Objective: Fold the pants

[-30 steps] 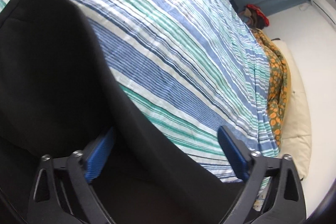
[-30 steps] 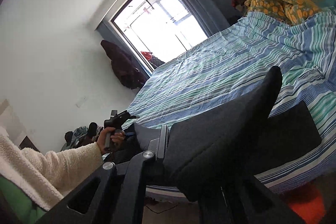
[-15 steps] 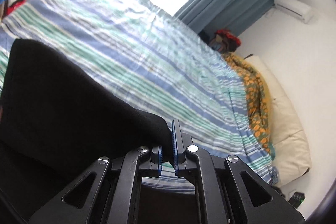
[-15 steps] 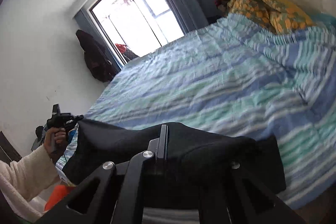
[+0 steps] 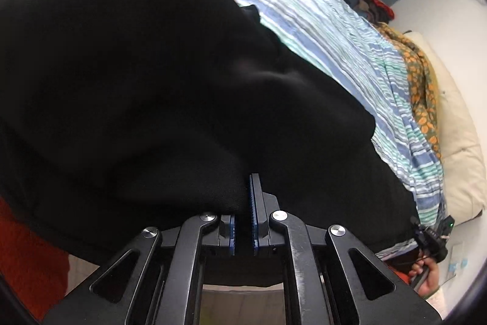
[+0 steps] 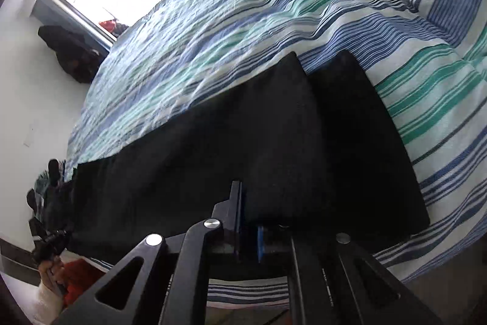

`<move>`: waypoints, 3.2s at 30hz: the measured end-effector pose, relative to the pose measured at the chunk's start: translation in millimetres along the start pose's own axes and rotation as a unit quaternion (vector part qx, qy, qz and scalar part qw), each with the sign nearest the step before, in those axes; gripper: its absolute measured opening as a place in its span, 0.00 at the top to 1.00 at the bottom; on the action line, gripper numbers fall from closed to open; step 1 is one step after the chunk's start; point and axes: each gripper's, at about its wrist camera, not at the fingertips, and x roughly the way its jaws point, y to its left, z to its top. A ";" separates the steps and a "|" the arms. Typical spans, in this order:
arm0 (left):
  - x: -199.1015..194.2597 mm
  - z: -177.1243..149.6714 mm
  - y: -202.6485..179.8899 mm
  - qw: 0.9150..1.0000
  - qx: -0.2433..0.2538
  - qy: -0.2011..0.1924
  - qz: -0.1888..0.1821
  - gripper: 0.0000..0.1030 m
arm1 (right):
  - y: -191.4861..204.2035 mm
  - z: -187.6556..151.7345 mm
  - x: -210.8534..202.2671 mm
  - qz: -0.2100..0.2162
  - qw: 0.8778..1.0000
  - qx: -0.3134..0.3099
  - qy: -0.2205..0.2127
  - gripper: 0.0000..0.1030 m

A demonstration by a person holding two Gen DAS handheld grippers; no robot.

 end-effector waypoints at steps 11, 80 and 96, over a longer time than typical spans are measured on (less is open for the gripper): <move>0.1 -6.3 -23.6 0.999 0.033 -0.002 0.009 0.94 | -41.0 -3.8 -28.1 0.012 0.995 0.093 -0.036 0.96; 158.6 6.8 -341.1 0.940 0.332 0.064 0.037 0.31 | -17.9 -0.1 -21.8 -0.115 0.993 -0.018 0.005 0.62; 184.3 -98.0 -358.3 0.909 0.400 0.091 0.077 0.29 | -18.1 -0.8 -19.7 -0.112 0.993 -0.029 0.006 0.59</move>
